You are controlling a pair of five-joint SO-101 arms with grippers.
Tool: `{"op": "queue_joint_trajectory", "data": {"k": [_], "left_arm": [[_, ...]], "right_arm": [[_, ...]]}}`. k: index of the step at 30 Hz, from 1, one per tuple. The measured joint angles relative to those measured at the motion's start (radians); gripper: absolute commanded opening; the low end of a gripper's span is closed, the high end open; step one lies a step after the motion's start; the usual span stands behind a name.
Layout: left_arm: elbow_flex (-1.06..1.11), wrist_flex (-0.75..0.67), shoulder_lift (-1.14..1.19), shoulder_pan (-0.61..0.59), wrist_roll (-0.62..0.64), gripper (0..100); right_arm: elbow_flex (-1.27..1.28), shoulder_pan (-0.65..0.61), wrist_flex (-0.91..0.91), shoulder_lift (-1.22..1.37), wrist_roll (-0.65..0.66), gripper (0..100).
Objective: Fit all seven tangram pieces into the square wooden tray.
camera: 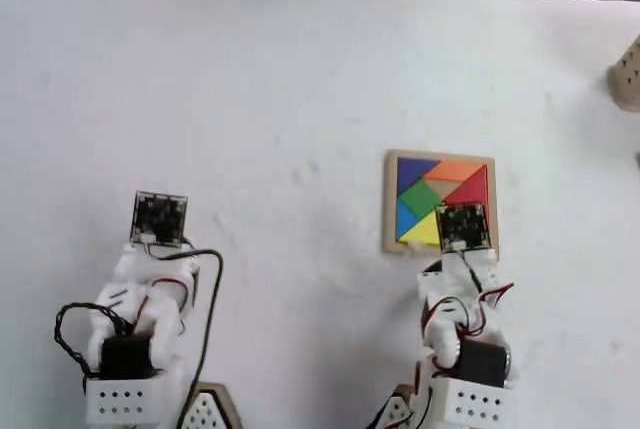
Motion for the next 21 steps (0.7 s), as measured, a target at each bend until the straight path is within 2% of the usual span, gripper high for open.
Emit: {"op": "queue_joint_trajectory", "data": {"k": [2, 8, 14, 18, 21], "left_arm": [[0.000, 0.000, 0.000, 0.000, 0.000, 2], [0.000, 0.000, 0.000, 0.000, -0.002, 2], [0.000, 0.000, 0.000, 0.000, -0.003, 2], [0.000, 0.000, 0.000, 0.000, -0.003, 2], [0.000, 0.000, 0.000, 0.000, -0.003, 2]], "right_arm": [[0.000, 0.014, -0.012, -0.003, 0.000, 1.7], [0.000, 0.167, -0.123, -0.006, -0.072, 1.8], [-0.106, 0.120, -0.123, 0.051, -0.084, 1.8], [-0.287, 0.097, -0.123, 0.212, -0.086, 1.8], [-0.381, 0.025, -0.124, 0.423, -0.086, 1.8]]}}
